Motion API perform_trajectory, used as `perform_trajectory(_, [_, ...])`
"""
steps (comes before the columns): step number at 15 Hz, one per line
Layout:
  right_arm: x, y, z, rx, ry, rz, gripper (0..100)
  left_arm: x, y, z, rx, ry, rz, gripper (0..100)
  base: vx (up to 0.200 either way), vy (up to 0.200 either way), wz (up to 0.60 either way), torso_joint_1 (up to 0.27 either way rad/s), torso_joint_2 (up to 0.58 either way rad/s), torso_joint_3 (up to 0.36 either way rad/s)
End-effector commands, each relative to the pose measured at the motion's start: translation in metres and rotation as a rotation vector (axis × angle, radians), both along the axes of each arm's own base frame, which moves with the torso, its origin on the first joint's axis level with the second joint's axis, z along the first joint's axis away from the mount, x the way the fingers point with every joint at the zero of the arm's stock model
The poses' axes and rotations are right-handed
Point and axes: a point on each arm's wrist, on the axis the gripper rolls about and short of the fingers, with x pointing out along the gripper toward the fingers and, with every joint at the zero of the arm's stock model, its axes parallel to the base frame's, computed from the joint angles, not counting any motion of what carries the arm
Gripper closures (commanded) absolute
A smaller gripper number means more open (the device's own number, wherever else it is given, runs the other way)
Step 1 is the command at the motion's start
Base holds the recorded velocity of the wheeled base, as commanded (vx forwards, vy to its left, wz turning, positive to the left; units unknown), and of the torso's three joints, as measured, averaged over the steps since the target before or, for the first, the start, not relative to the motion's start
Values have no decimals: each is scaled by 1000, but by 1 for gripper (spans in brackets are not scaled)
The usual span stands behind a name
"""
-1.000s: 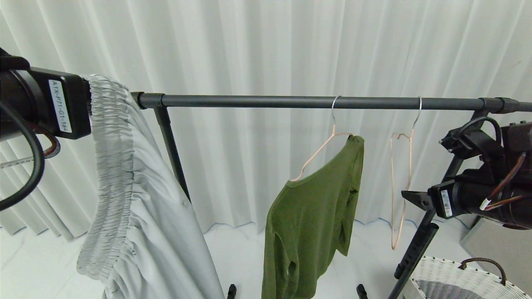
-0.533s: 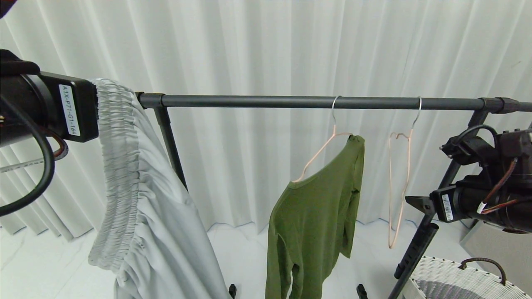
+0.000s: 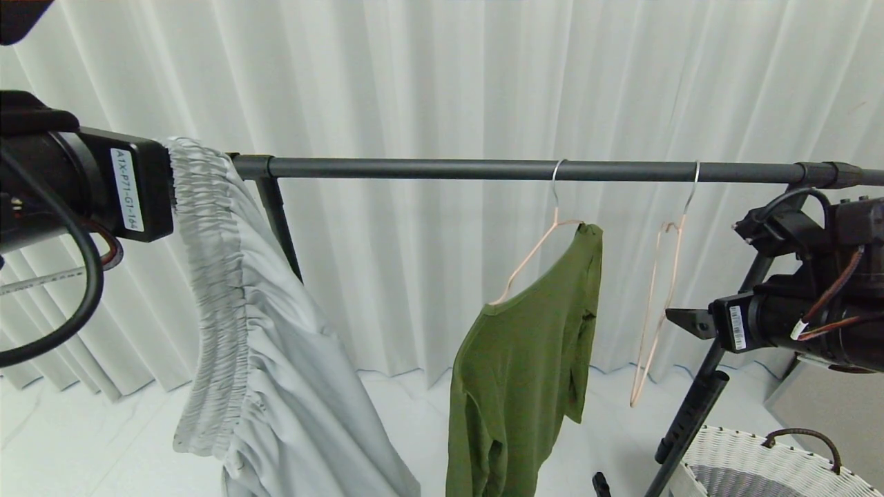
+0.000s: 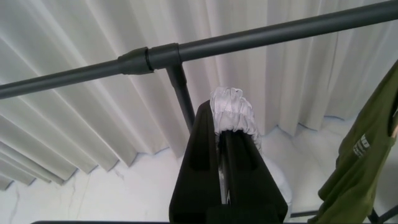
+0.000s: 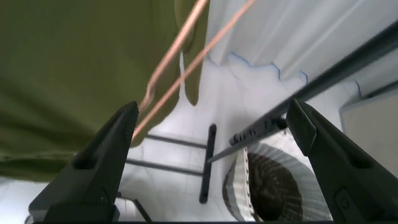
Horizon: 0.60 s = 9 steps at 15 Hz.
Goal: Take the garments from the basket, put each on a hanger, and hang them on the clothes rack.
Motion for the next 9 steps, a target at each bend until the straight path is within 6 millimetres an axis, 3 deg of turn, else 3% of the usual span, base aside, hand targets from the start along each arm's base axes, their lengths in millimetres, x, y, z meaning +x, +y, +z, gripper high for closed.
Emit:
perform_trajectory(1, [7,4,3,4,-7,4,0,4,-3,-1,0,-2,0,100,0,0,0,0,0,0])
perform_trajectory(9, [18,9,-13,-13,53,-12,0,7,-5,-1,1,-3,0,100,0,0,0,0,0,0])
